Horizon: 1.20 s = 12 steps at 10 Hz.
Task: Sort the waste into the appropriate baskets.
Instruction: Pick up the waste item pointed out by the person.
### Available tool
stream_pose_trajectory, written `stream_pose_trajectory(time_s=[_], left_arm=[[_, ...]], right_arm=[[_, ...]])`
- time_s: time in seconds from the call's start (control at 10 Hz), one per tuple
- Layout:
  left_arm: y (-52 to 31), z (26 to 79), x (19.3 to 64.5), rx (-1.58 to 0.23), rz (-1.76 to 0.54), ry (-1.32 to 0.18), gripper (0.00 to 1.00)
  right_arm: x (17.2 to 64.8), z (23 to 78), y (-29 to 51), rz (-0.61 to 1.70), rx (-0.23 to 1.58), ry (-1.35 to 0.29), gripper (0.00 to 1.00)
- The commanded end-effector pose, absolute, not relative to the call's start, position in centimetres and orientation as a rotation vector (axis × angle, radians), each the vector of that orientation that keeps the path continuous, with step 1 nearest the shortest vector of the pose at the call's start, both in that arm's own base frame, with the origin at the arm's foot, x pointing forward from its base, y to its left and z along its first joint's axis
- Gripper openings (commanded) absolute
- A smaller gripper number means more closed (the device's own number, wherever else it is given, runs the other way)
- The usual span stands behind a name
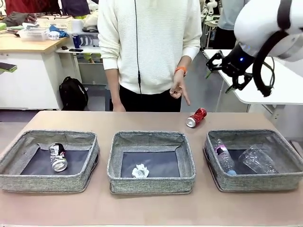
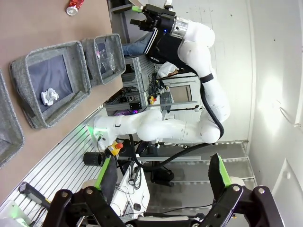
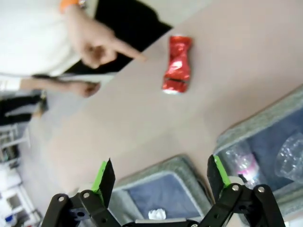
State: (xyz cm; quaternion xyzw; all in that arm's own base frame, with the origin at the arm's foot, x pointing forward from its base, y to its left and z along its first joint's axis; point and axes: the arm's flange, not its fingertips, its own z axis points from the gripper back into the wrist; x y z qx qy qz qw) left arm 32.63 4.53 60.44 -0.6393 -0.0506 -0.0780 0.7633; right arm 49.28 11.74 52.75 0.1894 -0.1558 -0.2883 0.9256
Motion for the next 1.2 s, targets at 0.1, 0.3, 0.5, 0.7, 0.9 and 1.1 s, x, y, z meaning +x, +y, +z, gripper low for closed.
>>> stream_pose_trajectory(time_s=[0.1,0.3,0.5,0.7,0.9,1.1], left_arm=[[4.5,60.8,32.7,-1.412,-0.195,-0.125,1.00],[4.5,60.8,32.7,-1.412,-0.195,-0.125,1.00],[4.5,60.8,32.7,-1.412,-0.195,-0.125,1.00],[4.5,60.8,32.7,-1.412,-0.195,-0.125,1.00],[4.5,60.8,32.7,-1.412,-0.195,-0.125,1.00],[4.5,60.8,32.7,-1.412,-0.195,-0.125,1.00]], right_arm=[[55.7,50.7,14.6,-0.758,0.274,-0.237,1.00],[59.3,47.9,14.4,-0.829,0.215,-0.206,1.00],[62.4,45.3,14.5,-0.769,0.187,-0.168,1.00],[65.1,42.4,13.8,-0.805,0.138,-0.161,1.00],[67.3,39.2,13.5,-0.821,0.092,-0.158,1.00],[69.0,36.4,13.4,-0.772,0.084,-0.112,1.00]])
